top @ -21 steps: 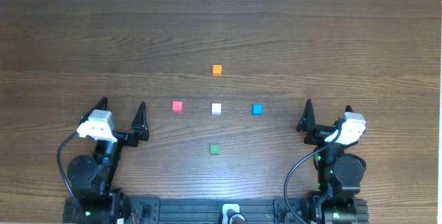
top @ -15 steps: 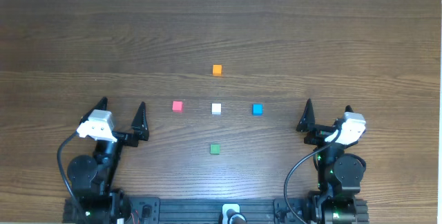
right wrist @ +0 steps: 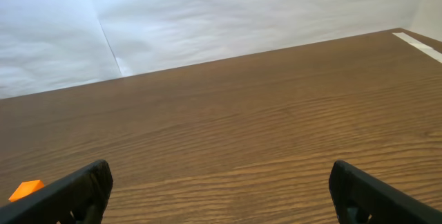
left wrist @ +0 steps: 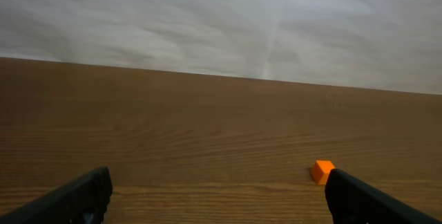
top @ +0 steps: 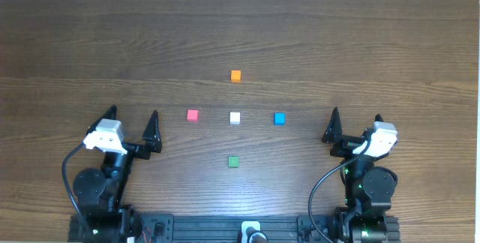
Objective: Stack Cubes
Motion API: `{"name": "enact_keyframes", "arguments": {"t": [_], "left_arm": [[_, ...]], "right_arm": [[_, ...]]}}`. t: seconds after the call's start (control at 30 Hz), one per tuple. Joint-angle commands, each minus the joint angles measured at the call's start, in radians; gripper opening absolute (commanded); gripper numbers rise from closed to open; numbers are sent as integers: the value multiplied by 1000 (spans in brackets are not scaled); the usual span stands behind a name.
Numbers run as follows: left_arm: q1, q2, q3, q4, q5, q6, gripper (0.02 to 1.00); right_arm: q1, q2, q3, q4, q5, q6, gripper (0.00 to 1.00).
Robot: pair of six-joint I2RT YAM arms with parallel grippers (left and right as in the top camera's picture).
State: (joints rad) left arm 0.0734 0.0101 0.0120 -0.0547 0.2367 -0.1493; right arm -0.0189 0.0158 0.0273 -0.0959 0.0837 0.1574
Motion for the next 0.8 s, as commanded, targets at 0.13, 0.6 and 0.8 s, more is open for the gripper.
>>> {"name": "enact_keyframes", "arguments": {"t": [0.13, 0.6, 0.8], "left_arm": [[1, -7, -6, 8, 12, 0, 1000], [-194, 642, 588, -222, 169, -98, 998], [-325, 1087, 1011, -611, 40, -165, 969]], "right_arm": [[3, -11, -13, 6, -15, -2, 993], [3, -11, -13, 6, -15, -2, 993], [3, -11, -13, 6, -15, -2, 993]]}}
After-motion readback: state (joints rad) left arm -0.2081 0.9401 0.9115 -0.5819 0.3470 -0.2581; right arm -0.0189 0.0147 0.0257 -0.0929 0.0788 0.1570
